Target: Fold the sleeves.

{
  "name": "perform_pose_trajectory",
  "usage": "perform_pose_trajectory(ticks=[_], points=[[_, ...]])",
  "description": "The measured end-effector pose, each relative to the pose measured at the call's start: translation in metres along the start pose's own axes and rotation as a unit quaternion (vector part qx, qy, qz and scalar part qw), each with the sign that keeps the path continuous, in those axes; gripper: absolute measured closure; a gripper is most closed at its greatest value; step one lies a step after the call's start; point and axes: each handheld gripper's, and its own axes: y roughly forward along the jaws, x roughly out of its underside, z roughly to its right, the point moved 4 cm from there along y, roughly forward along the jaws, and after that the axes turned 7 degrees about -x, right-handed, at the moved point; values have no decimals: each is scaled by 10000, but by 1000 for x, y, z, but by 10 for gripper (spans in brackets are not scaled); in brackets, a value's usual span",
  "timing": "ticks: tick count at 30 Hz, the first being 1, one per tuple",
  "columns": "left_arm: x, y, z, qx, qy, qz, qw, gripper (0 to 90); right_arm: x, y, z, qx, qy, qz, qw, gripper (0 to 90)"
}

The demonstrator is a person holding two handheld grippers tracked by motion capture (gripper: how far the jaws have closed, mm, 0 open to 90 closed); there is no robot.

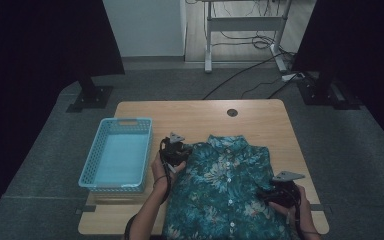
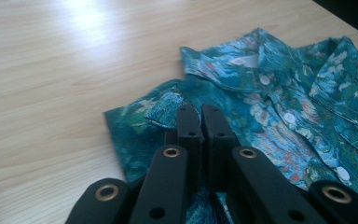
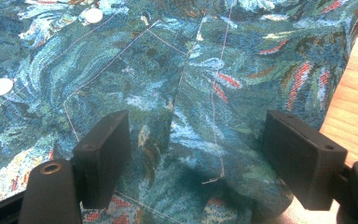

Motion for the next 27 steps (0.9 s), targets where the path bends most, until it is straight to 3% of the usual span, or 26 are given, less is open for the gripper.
perform_pose_trajectory(ticks=[18,27], points=[[17,45,38,146,167,-450,9987,836,0,1,-1,29,-33,-14,10000,228],[20,45,33,3,165,-481,9987,821,0,1,-1,32,-58,-21,10000,228]])
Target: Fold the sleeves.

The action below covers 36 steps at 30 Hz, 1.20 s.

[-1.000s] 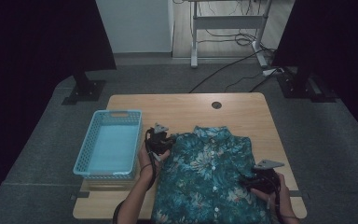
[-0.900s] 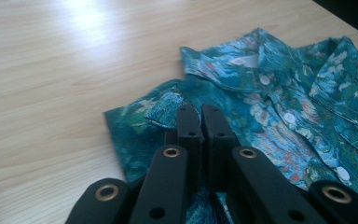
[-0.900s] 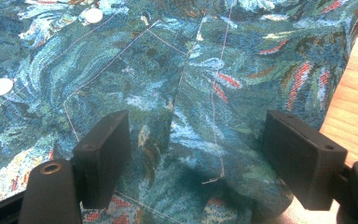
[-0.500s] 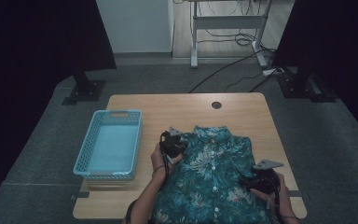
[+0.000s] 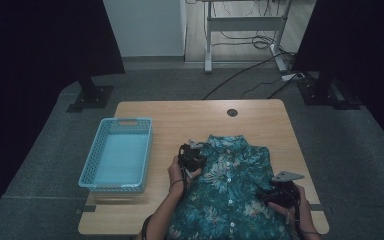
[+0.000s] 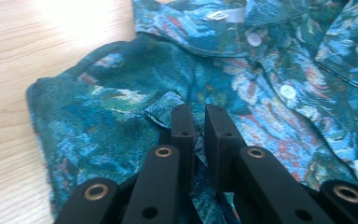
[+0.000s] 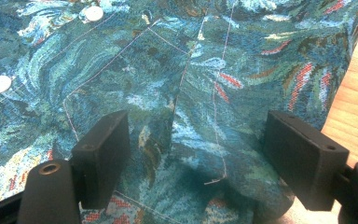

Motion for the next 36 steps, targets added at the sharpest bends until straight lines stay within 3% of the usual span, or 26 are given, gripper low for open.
perform_pose_trajectory(ticks=[10,19,24,28,32,36], points=[[10,-2,-17,-156,-80,-56,9998,811,0,0,0,5,-1,3,10000,227],[14,2,-12,-132,-24,-75,9999,763,0,0,0,5,-6,2,10000,227],[8,-7,-7,-96,29,199,9998,560,0,0,0,-13,-9,12,10000,227],[2,-24,-8,-40,31,441,9990,480,0,0,0,-22,-9,9,10000,227],[5,-32,-13,-53,96,408,9991,457,0,0,0,-1,-18,0,10000,227],[18,-33,-18,-287,226,241,9990,437,0,0,0,-2,-4,-8,10000,227]])
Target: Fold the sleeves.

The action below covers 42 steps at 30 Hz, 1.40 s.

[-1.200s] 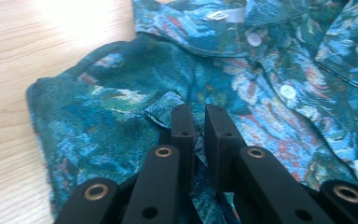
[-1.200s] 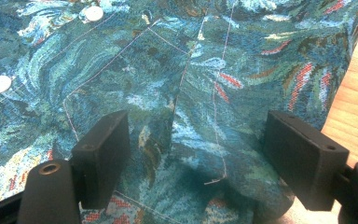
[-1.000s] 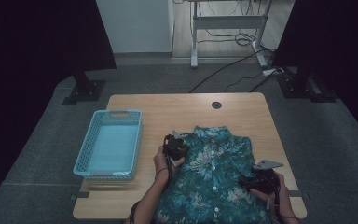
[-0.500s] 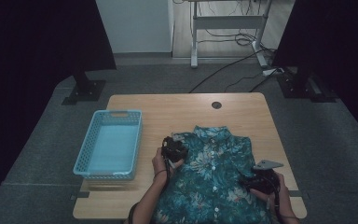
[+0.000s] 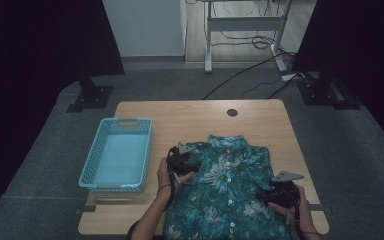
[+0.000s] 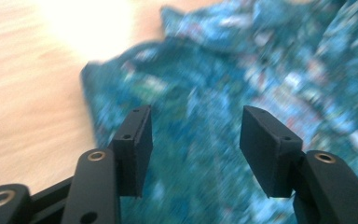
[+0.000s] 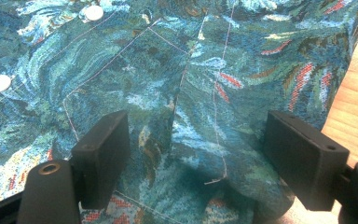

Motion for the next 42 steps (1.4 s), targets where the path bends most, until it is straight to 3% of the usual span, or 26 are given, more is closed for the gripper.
perform_pose_trajectory(ticks=[5,11,15,20,28,36,42], points=[[17,2,-7,-54,-76,-95,9999,436,-5,-5,-1,-168,105,196,9996,228],[24,6,-12,-75,-160,-196,9997,434,-24,-3,1,-189,19,281,9994,229],[26,12,-13,-169,-90,-221,9996,442,-37,3,7,-164,-32,217,9996,229],[25,14,-11,-304,124,-254,9991,447,-50,13,24,-184,120,56,9997,229],[29,13,-18,-419,25,-51,9991,490,-46,31,45,19,298,-180,9994,233],[34,8,-20,-523,-27,-23,9986,494,-42,34,39,185,192,42,9996,232],[45,-4,-27,-547,-60,-37,9985,499,-41,39,21,285,-18,55,9996,231]])
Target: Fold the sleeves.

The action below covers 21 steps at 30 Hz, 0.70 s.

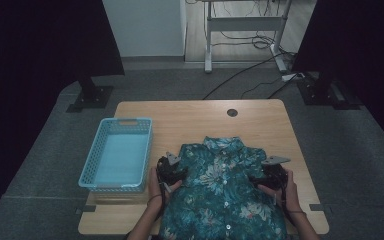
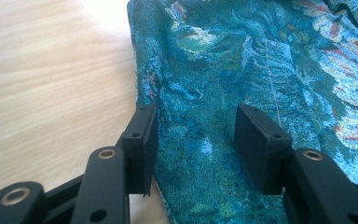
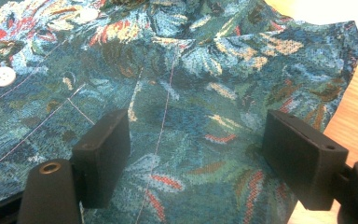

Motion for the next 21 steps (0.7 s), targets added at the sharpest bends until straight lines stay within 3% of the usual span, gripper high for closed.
perform_pose_trajectory(ticks=[8,21], points=[[16,-18,-2,49,42,18,10000,500,5,-2,-19,-14,-22,46,10000,231],[30,-32,1,91,72,59,9999,497,21,-13,-42,-51,-58,82,9999,230]])
